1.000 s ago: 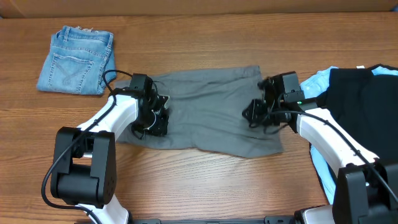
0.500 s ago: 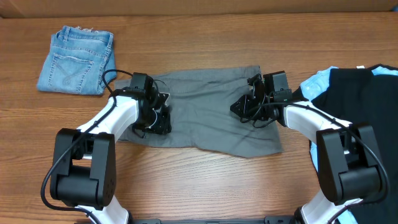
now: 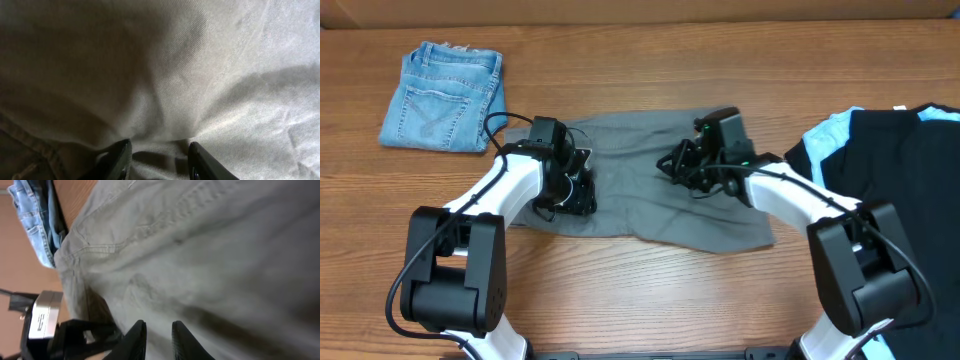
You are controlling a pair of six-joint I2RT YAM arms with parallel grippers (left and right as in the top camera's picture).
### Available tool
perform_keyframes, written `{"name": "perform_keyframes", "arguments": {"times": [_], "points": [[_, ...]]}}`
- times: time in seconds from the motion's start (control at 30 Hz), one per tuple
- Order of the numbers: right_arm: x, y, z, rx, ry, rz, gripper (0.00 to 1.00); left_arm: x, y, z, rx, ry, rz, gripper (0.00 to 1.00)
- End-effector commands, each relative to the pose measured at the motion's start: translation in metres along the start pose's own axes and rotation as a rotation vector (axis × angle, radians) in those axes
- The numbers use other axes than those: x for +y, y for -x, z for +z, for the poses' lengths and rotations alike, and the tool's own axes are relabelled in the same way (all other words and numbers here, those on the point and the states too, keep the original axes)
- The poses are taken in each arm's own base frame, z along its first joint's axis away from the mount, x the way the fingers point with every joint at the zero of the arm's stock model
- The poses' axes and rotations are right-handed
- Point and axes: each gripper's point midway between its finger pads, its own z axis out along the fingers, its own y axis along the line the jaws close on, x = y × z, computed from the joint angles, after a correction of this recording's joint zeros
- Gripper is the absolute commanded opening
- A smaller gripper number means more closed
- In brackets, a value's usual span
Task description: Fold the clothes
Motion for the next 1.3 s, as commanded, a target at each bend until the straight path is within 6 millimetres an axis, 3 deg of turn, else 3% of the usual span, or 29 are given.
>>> {"name": "perform_keyframes", "arguments": {"times": [0.0, 0.1, 0.2, 0.33, 0.4, 0.53, 0.6, 0.7, 0.8, 0.93, 1.03, 1.27], "points": [[0.0, 0.034, 0.001, -0.146, -0.083, 0.046, 0.18, 0.01, -0.004, 0.006, 0.006, 0.049, -0.01, 0.41], [0.022, 0.049, -0.002, -0.17, -0.052, -0.052, 0.19, 0.01, -0.004, 0.006, 0.006, 0.049, -0.009, 0.42], [0.062, 0.072, -0.021, -0.192, -0.055, -0.25, 0.2, 0.01, -0.004, 0.006, 0.006, 0.049, -0.01, 0.43], [0.069, 0.088, -0.037, -0.193, -0.185, -0.354, 0.24, 0.01, -0.003, 0.006, 0.004, 0.05, -0.009, 0.44], [0.05, 0.081, -0.036, -0.117, -0.264, -0.313, 0.25, 0.011, -0.002, 0.006, 0.001, 0.05, -0.008, 0.46], [0.009, 0.046, -0.025, 0.072, -0.346, -0.207, 0.32, 0.011, -0.002, 0.006, 0.001, 0.05, -0.008, 0.47], [-0.01, 0.037, -0.007, 0.13, -0.376, -0.179, 0.27, 0.011, -0.001, 0.006, -0.005, 0.05, -0.007, 0.49], [-0.023, 0.037, 0.009, 0.144, -0.385, -0.139, 0.2, 0.011, 0.0, 0.006, -0.011, 0.049, -0.005, 0.5], [-0.024, 0.033, 0.026, 0.175, -0.334, -0.119, 0.19, 0.011, 0.0, 0.006, -0.008, 0.05, -0.006, 0.5], [-0.031, 0.049, 0.047, 0.119, -0.32, -0.126, 0.17, 0.01, -0.003, 0.006, 0.002, 0.045, -0.011, 0.53], [-0.058, 0.08, 0.056, -0.036, -0.411, -0.014, 0.14, 0.007, -0.003, 0.001, 0.021, 0.042, -0.019, 0.61], [-0.078, 0.118, 0.049, -0.13, -0.385, 0.082, 0.13, 0.013, 0.008, -0.022, 0.027, 0.115, -0.019, 0.68]]}}
